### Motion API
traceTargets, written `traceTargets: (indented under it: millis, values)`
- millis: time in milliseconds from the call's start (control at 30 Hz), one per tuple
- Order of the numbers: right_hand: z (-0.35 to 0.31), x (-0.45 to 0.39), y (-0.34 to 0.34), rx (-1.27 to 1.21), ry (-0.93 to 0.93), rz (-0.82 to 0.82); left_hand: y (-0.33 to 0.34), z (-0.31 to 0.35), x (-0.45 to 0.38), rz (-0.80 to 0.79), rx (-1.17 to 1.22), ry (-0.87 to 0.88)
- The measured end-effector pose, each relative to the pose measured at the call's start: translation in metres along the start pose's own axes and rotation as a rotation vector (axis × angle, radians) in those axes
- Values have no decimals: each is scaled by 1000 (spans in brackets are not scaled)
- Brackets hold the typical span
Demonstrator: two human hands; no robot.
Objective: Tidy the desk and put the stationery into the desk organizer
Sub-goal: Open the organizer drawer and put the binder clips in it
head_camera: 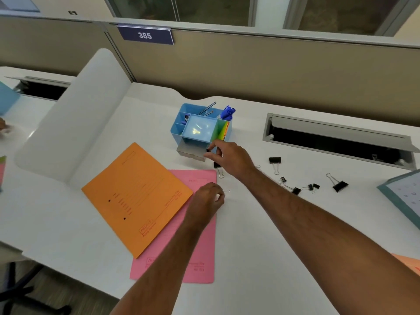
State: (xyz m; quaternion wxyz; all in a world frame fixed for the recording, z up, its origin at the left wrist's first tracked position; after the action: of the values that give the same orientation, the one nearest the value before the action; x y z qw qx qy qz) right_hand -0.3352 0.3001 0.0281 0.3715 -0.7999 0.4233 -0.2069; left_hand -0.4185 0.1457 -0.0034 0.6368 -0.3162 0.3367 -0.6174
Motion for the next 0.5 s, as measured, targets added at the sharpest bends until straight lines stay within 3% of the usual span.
traceTargets:
  millis: [500]
  values:
    - [-17,-47,30,27,-31,-6,-43,-49,3,200,62,-111]
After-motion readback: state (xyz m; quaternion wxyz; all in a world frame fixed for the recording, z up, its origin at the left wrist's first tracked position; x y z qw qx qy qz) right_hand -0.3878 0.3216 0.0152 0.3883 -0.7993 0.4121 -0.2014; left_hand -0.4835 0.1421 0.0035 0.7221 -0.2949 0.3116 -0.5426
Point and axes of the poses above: each hand's wrist, its own x-axis away from the middle knuckle, its own y-axis out of the palm, z = x × y, the point moved 2 cm from there along -x, towards the middle knuckle, and after that the axes turned 2 degrees about -z, right-handed, at the moved point
